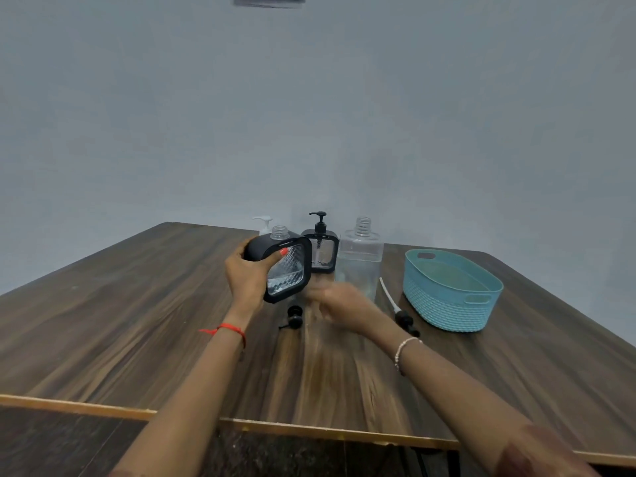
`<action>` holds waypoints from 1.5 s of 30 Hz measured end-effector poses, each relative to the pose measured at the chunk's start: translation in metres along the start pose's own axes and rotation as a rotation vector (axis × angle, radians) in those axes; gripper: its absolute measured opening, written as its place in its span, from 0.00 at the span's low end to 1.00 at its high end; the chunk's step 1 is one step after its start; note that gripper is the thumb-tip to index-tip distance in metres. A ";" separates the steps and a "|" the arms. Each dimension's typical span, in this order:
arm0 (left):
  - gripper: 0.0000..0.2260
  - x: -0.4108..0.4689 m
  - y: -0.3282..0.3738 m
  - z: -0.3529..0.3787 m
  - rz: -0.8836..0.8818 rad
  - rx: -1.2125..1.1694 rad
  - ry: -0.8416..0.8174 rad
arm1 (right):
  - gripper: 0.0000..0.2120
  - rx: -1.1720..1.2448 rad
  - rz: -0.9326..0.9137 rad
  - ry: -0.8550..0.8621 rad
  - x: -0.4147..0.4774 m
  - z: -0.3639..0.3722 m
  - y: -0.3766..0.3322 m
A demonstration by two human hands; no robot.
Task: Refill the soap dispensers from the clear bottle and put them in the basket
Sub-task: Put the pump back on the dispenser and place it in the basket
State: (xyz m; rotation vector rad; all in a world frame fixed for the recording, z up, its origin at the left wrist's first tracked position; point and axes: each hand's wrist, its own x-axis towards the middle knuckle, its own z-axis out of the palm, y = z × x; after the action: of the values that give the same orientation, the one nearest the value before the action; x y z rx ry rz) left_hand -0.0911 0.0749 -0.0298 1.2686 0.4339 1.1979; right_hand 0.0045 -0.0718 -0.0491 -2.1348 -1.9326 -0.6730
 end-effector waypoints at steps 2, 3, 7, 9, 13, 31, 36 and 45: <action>0.20 0.001 0.003 -0.005 0.010 0.012 0.001 | 0.25 -0.177 -0.033 -0.144 0.005 0.018 -0.006; 0.20 0.000 0.004 -0.007 0.011 0.015 0.002 | 0.27 -0.243 -0.037 -0.176 0.008 0.023 -0.009; 0.20 0.000 0.009 -0.012 0.001 0.023 -0.011 | 0.28 -0.424 -0.007 -0.267 0.023 0.033 -0.013; 0.21 0.000 0.012 -0.015 0.004 0.021 -0.024 | 0.22 -0.461 -0.003 -0.320 0.028 0.034 -0.016; 0.20 -0.001 0.016 -0.018 -0.010 0.018 -0.053 | 0.17 -0.464 -0.072 -0.339 0.026 0.033 -0.017; 0.21 -0.010 0.028 0.005 -0.068 -0.046 -0.245 | 0.09 1.281 0.425 0.837 0.048 -0.141 0.010; 0.19 -0.009 0.038 0.019 -0.074 -0.085 -0.319 | 0.09 1.129 0.444 0.779 0.062 -0.170 0.028; 0.17 -0.018 0.055 0.039 -0.044 -0.136 -0.423 | 0.06 0.918 0.486 0.588 0.056 -0.183 0.032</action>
State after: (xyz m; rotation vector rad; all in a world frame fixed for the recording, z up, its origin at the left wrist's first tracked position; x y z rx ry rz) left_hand -0.0909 0.0325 0.0253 1.3434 0.0682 0.8738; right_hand 0.0007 -0.1043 0.1418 -1.4746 -1.0262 -0.1937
